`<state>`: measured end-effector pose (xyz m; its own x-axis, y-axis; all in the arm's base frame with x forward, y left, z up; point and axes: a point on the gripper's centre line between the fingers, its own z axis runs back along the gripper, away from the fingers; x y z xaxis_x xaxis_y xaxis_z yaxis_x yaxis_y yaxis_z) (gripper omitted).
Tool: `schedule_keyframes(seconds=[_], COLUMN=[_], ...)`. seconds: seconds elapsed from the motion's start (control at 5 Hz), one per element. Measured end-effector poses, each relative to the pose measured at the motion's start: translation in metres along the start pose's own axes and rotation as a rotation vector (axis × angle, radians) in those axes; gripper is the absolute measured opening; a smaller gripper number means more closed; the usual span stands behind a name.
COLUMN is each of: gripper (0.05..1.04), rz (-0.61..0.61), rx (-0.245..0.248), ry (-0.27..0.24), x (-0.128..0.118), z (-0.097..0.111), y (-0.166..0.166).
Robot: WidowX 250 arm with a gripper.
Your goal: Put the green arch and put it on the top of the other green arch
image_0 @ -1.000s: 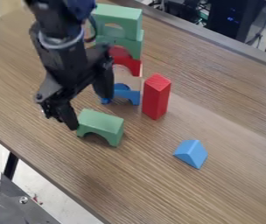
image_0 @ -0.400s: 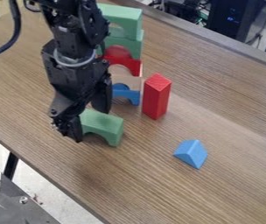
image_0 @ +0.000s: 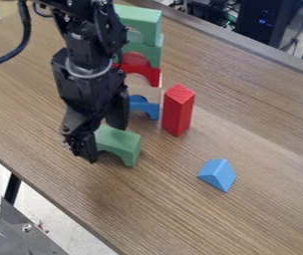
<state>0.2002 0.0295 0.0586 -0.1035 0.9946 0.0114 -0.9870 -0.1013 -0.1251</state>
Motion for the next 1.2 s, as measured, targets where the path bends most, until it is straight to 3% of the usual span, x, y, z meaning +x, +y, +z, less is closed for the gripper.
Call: schedule_keyframes(seconds=[0.4, 0.6, 0.8, 1.0, 1.2], gripper=[0.999, 0.945, 0.654, 0.550, 0.550], rz=[0.006, -0.001, 0.020, 0.017, 0.009], rx=[0.012, 0.020, 0.036, 0.044, -0.020], ry=[-0.008, -0.021, -0.018, 0.014, 0.082], x=[0.001, 0.004, 0.007, 0.003, -0.006], z=[-0.009, -0.017, -0.019, -0.007, 0.036], y=[-0.002, -0.007, -0.005, 0.001, -0.003])
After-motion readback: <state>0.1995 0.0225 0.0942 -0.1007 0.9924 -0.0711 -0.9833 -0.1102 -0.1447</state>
